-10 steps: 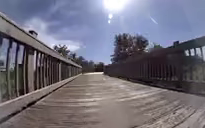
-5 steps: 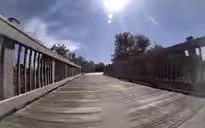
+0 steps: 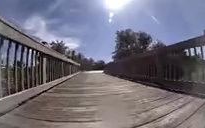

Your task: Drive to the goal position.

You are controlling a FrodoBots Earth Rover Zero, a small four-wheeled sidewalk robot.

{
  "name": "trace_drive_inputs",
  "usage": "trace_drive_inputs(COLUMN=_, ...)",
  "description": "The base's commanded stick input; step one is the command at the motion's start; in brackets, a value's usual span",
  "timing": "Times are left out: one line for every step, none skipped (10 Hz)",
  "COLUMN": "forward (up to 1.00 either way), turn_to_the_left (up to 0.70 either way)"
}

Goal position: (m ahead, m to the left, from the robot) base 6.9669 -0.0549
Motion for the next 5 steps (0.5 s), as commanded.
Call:
trace_drive_inputs(forward=0.85, turn_to_the_left=0.00)
trace_drive_inputs(forward=0.85, turn_to_the_left=0.00)
trace_drive_inputs(forward=0.85, turn_to_the_left=0.00)
trace_drive_inputs(forward=0.85, turn_to_the_left=0.00)
trace_drive_inputs(forward=0.85, turn_to_the_left=0.00)
